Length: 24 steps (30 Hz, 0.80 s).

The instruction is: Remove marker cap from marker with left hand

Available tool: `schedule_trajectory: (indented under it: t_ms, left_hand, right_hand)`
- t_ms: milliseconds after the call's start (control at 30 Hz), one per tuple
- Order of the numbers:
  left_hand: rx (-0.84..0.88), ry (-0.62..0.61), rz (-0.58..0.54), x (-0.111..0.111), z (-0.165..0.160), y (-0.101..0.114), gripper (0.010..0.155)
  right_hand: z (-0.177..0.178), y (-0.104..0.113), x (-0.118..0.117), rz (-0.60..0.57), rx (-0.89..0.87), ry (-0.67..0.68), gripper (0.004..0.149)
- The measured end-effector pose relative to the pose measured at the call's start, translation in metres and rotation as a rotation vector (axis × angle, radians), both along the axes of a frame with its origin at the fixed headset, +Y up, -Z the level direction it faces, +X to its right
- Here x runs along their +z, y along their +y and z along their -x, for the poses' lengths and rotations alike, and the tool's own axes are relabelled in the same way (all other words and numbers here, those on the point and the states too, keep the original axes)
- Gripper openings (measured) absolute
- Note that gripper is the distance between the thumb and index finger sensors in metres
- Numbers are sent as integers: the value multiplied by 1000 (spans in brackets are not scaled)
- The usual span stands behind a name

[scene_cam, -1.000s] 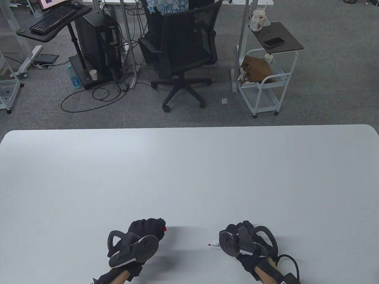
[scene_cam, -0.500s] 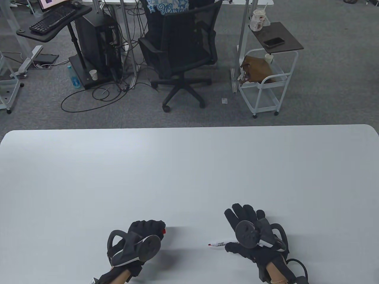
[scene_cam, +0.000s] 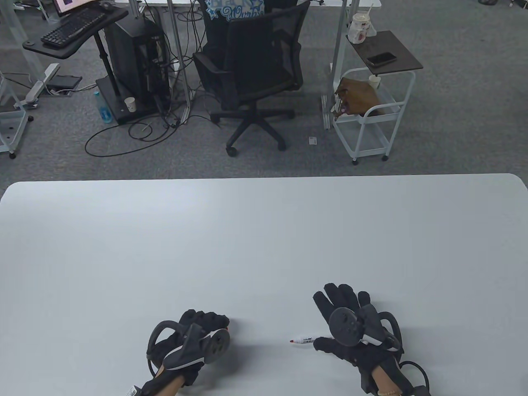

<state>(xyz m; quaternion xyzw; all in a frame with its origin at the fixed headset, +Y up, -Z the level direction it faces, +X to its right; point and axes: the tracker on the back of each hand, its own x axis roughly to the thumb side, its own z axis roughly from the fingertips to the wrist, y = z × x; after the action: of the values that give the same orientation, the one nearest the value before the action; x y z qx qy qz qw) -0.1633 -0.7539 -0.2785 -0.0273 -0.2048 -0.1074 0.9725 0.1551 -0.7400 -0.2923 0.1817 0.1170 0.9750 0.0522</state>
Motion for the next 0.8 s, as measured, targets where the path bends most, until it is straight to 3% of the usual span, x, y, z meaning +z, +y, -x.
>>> schedule_trajectory:
  t_ms: [100, 400, 500, 633, 800]
  left_hand:
    - [-9, 26, 47, -3, -1, -8, 44]
    - [-74, 31, 48, -3, -3, -10, 43]
    - [-75, 37, 108, -3, -1, -9, 53]
    - [29, 52, 86, 1, 5, 8, 69]
    - [268, -6, 99, 7, 12, 31, 75]
  right_hand:
    - [1, 0, 0, -4, 5, -4, 95]
    - [2, 0, 1, 4, 10, -2, 94]
    - [2, -1, 1, 5, 7, 1, 94]
    - [1, 0, 1, 1, -3, -1, 94]
    - [-1, -1, 0, 6, -8, -10, 93]
